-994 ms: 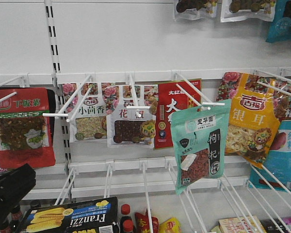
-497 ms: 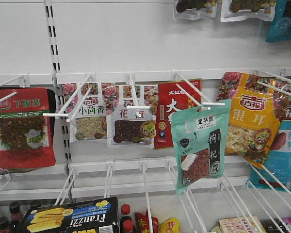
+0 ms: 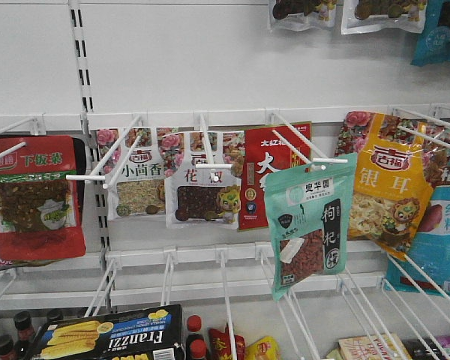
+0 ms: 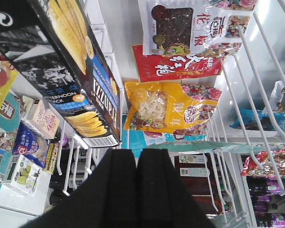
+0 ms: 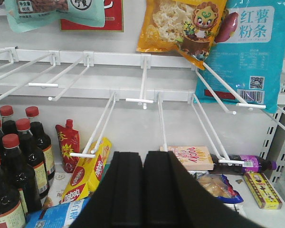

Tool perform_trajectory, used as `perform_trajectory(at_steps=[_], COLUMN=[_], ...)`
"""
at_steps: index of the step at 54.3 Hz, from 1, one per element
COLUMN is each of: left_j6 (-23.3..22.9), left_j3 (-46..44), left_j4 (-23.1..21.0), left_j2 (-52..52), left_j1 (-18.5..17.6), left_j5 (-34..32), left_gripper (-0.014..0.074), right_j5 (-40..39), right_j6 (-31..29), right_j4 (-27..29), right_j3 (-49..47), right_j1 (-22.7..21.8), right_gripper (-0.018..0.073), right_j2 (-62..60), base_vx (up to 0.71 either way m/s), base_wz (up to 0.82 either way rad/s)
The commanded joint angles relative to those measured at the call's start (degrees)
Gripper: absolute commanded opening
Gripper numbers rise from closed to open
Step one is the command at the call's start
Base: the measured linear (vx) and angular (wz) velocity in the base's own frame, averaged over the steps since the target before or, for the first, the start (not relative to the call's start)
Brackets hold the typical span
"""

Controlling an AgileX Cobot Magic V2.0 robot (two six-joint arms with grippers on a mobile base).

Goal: Pick snacks and fruit into basket
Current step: 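Close the left gripper on the end of the black Franzzi box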

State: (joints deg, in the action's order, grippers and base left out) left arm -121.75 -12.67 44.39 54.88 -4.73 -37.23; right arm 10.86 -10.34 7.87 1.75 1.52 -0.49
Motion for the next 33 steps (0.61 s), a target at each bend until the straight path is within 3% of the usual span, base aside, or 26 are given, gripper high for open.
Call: perform_trajectory(at_steps=[1,21,33], left_j6=[-0.2,-0.2,-0.2], left_j3=[-1.3,-1.3,-1.3], left_j4=[-1.9,-2.4,-2.4], left_j2=[-0.4,-0.4,0.4], left_j1=[0.0,0.0,0.0], left_j5=[-4.4,-1.6,-1.2], left_gripper=[0.0125,0.0596,0.0638], right_j5=[-4.7,-4.7,-4.7], right_j6=[0.0,0.0,0.0], right_j4=[-0.1,-0.1,-0.1], right_j3=[0.4,0.4,0.4], right_j1=[-0.1,-0.1,-0.1], right_gripper=[-0.001,-0.001,-0.001], right_j2=[-0.9,-0.9,-0.9], base_vx=[0.0,0.0,0.0], base_wz=[0.0,0.0,0.0])
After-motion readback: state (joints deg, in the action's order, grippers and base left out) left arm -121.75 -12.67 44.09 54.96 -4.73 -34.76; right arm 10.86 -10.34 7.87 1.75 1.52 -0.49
